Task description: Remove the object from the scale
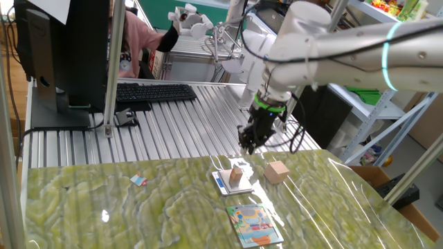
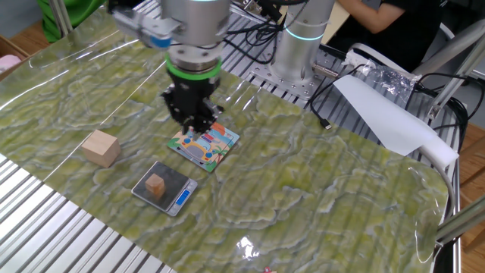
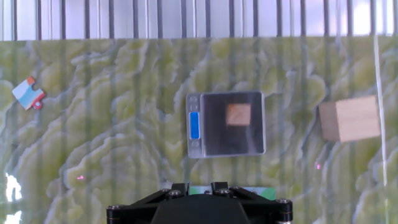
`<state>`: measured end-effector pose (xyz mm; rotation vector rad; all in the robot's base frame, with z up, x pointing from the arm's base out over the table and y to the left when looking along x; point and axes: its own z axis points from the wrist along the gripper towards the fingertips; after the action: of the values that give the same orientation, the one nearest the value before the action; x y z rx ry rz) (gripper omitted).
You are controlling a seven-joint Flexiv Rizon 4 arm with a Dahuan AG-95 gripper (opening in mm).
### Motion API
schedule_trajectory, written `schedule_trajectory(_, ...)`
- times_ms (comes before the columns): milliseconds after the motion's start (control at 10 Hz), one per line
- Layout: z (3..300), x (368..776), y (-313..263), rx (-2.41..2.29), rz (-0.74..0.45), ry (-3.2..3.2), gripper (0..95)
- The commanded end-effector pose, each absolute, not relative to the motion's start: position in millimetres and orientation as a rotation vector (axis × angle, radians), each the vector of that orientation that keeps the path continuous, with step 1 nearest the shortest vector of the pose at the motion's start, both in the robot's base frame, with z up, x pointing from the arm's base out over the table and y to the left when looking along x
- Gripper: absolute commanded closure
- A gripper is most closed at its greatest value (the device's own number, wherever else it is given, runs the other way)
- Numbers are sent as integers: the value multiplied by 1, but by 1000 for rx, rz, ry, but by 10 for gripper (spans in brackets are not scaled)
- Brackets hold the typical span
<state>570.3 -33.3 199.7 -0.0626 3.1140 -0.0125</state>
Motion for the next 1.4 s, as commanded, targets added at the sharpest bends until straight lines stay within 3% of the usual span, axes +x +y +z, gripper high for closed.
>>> schedule_trajectory(100,199,596,-43,-81,-14,3115,760)
schedule_trajectory(300,194,605,-45,-73,-15,3113,760)
schedule_trajectory(400,191,607,-44,-65,-16,3111,570)
schedule_trajectory(700,182,609,-47,-84,-20,3104,570)
schedule_trajectory(800,177,609,-54,-97,-24,3101,380)
schedule_trajectory(1400,141,615,-65,-75,-55,3077,380)
